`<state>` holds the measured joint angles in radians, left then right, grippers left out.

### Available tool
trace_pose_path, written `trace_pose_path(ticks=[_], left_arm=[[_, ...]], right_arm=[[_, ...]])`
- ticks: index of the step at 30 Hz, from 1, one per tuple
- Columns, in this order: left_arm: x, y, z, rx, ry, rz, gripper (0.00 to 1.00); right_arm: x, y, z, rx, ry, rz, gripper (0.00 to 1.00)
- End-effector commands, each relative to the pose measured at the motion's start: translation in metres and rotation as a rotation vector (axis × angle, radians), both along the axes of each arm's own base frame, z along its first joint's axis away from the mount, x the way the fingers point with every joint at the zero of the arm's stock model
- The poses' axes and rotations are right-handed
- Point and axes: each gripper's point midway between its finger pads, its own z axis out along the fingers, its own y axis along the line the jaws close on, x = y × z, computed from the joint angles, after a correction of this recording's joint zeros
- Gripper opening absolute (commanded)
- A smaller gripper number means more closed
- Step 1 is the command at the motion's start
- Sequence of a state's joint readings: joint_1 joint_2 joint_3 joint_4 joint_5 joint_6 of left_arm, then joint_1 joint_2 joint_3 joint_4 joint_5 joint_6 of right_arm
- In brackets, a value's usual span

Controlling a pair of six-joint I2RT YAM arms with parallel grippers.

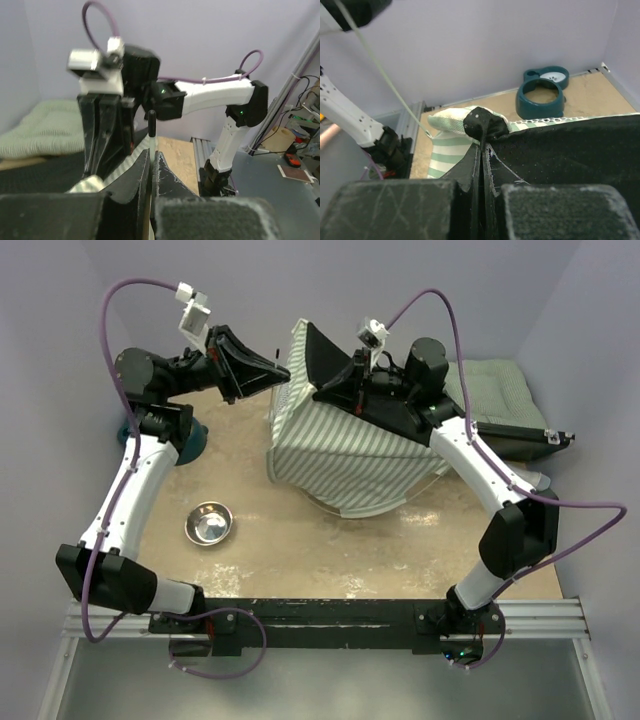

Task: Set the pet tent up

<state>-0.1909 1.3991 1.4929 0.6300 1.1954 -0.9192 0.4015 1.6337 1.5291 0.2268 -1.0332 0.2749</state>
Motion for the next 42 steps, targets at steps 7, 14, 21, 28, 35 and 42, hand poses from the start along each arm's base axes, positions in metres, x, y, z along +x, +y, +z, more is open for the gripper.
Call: trace_pose_path(ticks=[7, 14, 21, 28, 35, 42], left_arm=[[0.023, 0.0, -0.125, 0.266, 0.397, 0.083, 0.0], [-0.004, 0.001, -0.151, 0.36, 0.355, 0.025, 0.0], [-0.017, 0.005, -0.19, 0.427, 0.422, -0.002, 0.0], [-0.025, -0.001, -0.222, 0.5, 0.468, -0.031, 0.0], [-0.018, -0.006, -0.227, 0.5, 0.481, -0.025, 0.0], [0.001, -0.001, -0.203, 0.454, 0.437, -0.006, 0.0]], right_arm=[[-0.029, 0.001, 0.055, 0.159, 0.057, 0.113, 0.0], [-0.02, -0.003, 0.055, 0.195, 0.123, 0.069, 0.0], [-0.011, -0.012, 0.055, 0.25, 0.194, 0.049, 0.0], [-0.009, -0.013, 0.061, 0.271, 0.208, 0.035, 0.0], [-0.009, -0.014, 0.06, 0.269, 0.211, 0.024, 0.0], [-0.006, -0.018, 0.018, 0.066, 0.06, -0.038, 0.0]])
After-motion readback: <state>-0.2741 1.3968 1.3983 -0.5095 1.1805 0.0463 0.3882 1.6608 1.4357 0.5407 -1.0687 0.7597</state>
